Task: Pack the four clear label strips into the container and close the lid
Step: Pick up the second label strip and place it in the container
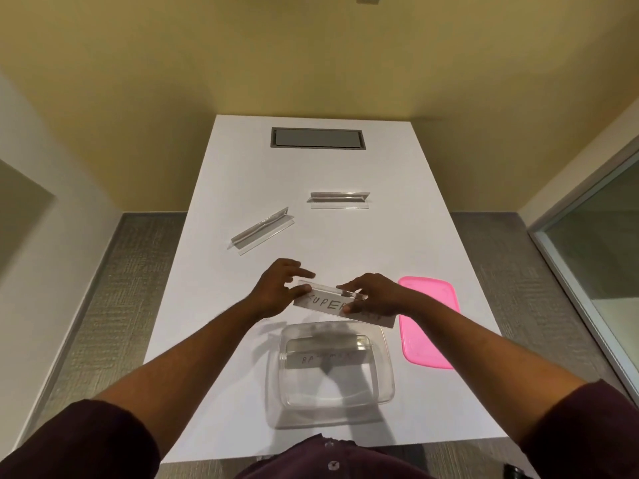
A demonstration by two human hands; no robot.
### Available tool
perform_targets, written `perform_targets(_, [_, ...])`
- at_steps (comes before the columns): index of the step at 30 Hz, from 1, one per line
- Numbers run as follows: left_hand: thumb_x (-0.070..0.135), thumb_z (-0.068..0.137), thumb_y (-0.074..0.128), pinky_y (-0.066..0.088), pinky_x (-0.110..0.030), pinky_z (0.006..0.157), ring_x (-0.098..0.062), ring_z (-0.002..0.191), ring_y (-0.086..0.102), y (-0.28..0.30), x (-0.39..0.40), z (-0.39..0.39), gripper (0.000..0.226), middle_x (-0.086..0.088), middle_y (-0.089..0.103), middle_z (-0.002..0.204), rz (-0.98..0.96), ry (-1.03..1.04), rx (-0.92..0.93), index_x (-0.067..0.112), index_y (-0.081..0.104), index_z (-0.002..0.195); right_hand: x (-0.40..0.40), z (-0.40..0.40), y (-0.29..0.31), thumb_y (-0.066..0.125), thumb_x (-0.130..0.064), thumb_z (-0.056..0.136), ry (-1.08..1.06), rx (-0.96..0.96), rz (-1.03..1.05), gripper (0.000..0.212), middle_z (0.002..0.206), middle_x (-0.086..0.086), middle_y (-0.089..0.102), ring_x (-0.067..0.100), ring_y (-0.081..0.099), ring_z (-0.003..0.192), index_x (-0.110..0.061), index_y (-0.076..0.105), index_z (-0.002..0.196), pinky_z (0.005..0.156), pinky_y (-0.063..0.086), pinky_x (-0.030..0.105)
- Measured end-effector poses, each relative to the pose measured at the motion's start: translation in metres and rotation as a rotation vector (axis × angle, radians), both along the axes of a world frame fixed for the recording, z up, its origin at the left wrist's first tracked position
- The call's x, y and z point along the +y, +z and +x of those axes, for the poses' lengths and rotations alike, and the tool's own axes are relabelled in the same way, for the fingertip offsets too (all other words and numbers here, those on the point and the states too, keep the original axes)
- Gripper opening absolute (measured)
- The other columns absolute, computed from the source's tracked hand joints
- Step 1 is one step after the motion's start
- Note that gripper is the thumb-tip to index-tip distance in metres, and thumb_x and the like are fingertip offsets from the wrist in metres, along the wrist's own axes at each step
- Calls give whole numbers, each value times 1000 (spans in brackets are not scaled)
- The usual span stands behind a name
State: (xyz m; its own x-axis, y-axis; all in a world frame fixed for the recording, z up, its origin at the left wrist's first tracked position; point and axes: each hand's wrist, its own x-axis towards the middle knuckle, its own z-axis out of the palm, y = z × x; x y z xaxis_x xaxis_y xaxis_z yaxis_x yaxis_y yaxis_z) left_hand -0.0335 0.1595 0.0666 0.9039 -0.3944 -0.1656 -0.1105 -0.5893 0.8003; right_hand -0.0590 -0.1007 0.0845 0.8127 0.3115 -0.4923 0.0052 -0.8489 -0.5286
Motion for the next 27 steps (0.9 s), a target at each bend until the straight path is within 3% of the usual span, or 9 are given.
perform_targets(2, [32, 83, 77, 49, -30, 98, -10, 116, 57, -3, 0, -3, 32, 6, 59, 133, 37, -105, -26, 27, 73, 115, 0, -4, 1, 77, -39, 86, 26, 11, 13, 48, 124, -5, 72, 18, 64, 110, -33, 67, 133, 97, 50, 35])
perform_targets(5, [33, 80, 79, 50, -24, 90, -4, 101, 64, -3, -2, -6, 33, 8, 73, 114, 122, -190, -32, 25, 75, 111, 1, -8, 3, 77, -40, 86, 53, 13, 5, 47, 125, -6, 72, 17, 63, 111, -31, 67, 132, 97, 49, 35])
perform_targets(12, [28, 79, 80, 53, -18, 74, -2, 85, 69, -8, -4, -22, 22, 6, 78, 98, 99, -138, -37, 22, 79, 101, -9, -27, 1, 82, -43, 80, 52, -13, -18, 54, 125, -8, 69, 13, 62, 113, -25, 66, 128, 96, 49, 32])
perform_targets(15, [30, 78, 80, 55, -23, 76, -2, 85, 69, -15, -2, -33, 25, 8, 78, 98, 86, -90, -11, 24, 79, 101, -17, -38, -2, 84, -38, 76, 82, -64, -71, 55, 122, -6, 70, 13, 61, 109, -22, 66, 126, 91, 49, 30])
perform_targets(21, [41, 76, 74, 55, -27, 81, 0, 87, 68, -38, 6, -70, 32, 14, 77, 98, 104, -53, 21, 30, 77, 105, -15, -64, -19, 83, -42, 75, 153, -118, -133, 55, 120, -3, 70, 21, 61, 111, -23, 67, 124, 94, 48, 39])
perform_targets(27, [41, 79, 77, 52, -28, 93, -5, 103, 67, -52, 16, -95, 35, 12, 74, 110, 194, -138, 69, 28, 73, 111, -3, -88, -39, 83, -41, 77, 165, -111, -137, 62, 135, -4, 67, 19, 57, 126, -22, 65, 133, 101, 42, 31])
